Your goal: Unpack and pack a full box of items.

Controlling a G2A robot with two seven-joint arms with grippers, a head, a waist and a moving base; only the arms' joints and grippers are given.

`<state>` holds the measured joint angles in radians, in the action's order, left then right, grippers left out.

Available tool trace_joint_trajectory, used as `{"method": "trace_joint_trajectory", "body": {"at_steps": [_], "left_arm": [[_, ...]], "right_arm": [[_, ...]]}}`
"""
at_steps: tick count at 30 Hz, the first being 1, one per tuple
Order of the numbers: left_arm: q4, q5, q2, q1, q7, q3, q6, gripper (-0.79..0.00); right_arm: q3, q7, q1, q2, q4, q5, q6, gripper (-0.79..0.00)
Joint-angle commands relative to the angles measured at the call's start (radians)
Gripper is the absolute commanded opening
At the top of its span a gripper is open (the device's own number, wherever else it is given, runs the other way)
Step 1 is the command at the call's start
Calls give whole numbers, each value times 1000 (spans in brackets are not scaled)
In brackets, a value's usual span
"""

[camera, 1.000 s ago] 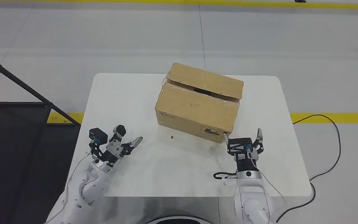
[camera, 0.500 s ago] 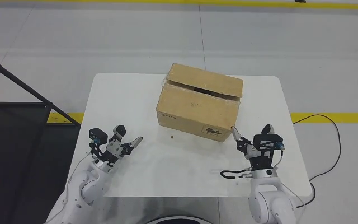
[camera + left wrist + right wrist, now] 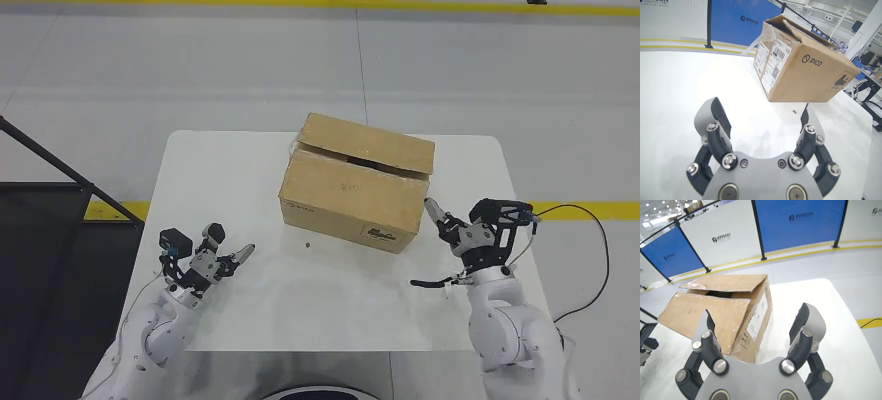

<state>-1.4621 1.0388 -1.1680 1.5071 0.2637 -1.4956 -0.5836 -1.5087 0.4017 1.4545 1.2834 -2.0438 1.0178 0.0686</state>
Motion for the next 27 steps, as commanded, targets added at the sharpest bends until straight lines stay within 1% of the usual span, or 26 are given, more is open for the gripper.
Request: {"method": "trace_joint_trajectory", "body": {"at_steps": [1, 4, 5, 7, 8, 11, 16, 21, 27], "left_arm": [[0, 0, 0, 0, 0, 0, 0, 0], [0, 0, 0, 0, 0, 0, 0, 0], [0, 0, 0, 0, 0, 0, 0, 0], [0, 0, 0, 0, 0, 0, 0, 0], [0, 0, 0, 0, 0, 0, 0, 0], [0, 0, 0, 0, 0, 0, 0, 0], [0, 0, 0, 0, 0, 0, 0, 0], [0, 0, 0, 0, 0, 0, 0, 0], [0, 0, 0, 0, 0, 0, 0, 0]], "right_arm": [[-33, 153, -74, -5, 49, -142, -79, 0], [-81, 305, -162, -13, 143, -352, -170, 0], [-99, 350, -188, -15, 179, -417, -183, 0], [-118, 419, -234, -22, 228, -473, -207, 0], [-123, 454, -255, -24, 261, -513, -203, 0], [-122, 504, -288, -29, 303, -579, -230, 0], [-124, 561, -320, -37, 364, -710, -303, 0], [-94, 572, -351, -41, 409, -749, -307, 0], [-78, 576, -374, -46, 442, -839, -324, 0]]}}
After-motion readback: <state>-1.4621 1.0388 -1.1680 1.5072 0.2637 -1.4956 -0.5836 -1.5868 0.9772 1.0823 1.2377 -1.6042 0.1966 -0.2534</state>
